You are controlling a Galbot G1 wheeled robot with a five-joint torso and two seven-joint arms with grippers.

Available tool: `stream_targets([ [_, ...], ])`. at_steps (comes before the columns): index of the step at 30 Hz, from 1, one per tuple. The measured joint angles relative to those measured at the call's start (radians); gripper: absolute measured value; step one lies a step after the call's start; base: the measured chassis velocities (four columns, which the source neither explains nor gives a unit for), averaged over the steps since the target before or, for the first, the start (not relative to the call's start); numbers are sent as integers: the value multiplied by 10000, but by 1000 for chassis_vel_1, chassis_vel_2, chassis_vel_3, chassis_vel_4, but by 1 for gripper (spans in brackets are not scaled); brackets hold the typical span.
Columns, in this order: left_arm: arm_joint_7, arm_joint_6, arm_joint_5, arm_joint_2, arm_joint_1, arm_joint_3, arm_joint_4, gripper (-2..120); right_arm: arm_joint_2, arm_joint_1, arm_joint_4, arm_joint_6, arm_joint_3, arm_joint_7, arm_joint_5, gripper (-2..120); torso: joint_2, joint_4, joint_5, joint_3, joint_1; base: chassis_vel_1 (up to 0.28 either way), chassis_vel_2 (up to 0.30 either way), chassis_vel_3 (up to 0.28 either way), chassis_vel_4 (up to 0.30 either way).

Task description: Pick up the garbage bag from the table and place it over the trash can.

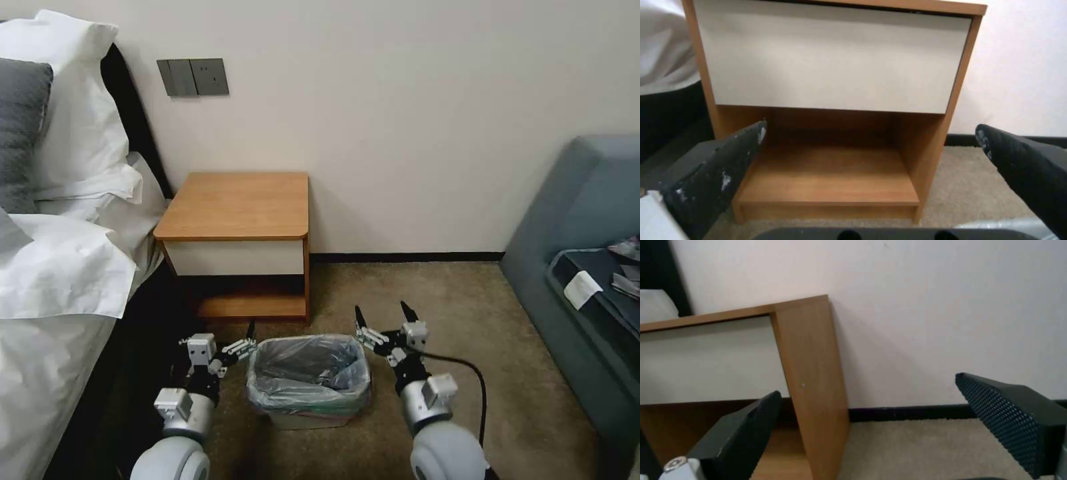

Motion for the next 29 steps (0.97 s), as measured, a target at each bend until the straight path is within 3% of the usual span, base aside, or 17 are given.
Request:
stream_targets([
  [6, -25, -6, 17, -18, 47, 1, -3, 101, 150, -58, -103, 123, 80, -63, -34, 100, 0, 0, 0, 0, 0, 0, 0, 0, 0],
  [29, -74, 135, -47, -19, 39, 11, -39, 100, 122, -23, -87, 99, 80, -73, 59, 100, 0, 0, 1, 1, 0, 0, 0, 0, 0],
])
